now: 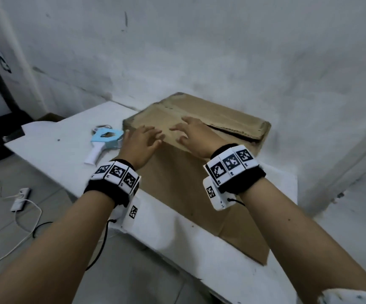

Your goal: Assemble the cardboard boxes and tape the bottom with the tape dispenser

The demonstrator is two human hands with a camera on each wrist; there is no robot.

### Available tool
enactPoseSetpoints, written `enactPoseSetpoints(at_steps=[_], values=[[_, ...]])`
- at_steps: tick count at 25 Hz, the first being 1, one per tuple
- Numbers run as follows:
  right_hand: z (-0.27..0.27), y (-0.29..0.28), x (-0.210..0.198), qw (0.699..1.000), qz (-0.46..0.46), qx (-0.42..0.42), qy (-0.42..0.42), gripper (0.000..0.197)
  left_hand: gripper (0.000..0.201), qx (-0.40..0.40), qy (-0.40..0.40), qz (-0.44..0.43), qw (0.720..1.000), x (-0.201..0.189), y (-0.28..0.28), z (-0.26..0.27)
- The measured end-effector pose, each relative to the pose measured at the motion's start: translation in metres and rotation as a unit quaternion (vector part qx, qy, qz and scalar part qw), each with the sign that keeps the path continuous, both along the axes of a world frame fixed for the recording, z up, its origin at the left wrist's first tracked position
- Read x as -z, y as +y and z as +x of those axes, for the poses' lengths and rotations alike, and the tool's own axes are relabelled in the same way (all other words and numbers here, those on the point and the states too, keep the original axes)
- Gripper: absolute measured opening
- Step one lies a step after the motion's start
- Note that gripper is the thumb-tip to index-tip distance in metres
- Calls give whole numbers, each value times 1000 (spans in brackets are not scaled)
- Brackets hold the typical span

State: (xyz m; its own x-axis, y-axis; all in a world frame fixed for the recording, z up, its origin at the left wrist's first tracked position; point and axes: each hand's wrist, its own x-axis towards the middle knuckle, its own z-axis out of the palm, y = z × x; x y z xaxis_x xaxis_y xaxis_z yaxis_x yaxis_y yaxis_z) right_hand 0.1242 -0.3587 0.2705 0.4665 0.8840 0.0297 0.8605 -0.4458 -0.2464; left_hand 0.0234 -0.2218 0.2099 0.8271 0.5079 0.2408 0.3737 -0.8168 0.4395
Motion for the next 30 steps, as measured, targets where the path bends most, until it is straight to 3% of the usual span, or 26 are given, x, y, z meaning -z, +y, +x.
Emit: enactPoseSetpoints(at_steps=[5, 9, 17, 21, 24, 27, 30], values=[[-67, 96, 30, 998, 36, -20, -55, 39, 38, -38, -25, 18, 999, -2, 91, -70], [-95, 166, 62, 995, 75, -34, -59, 36, 38, -76, -15, 22, 997, 20, 154, -98], [-54, 294, 135, 1000, -1, 1, 1, 31, 37, -139, 75, -13, 987, 76, 270, -89], [-36, 338, 168, 993, -19, 53, 101, 30, 37, -167, 124, -67, 976, 100, 319, -71], [-30, 363, 195, 981, -69, 73, 163, 45, 37, -172, 154, -109, 967, 118, 341, -56], [-27, 386, 218, 948, -87, 128, 277, 61, 37, -150, 178, -150, 961, 135, 361, -42], [-25, 412, 235, 923, -88, 174, 332, 64, 37, -89, 187, -195, 959, 150, 381, -28]])
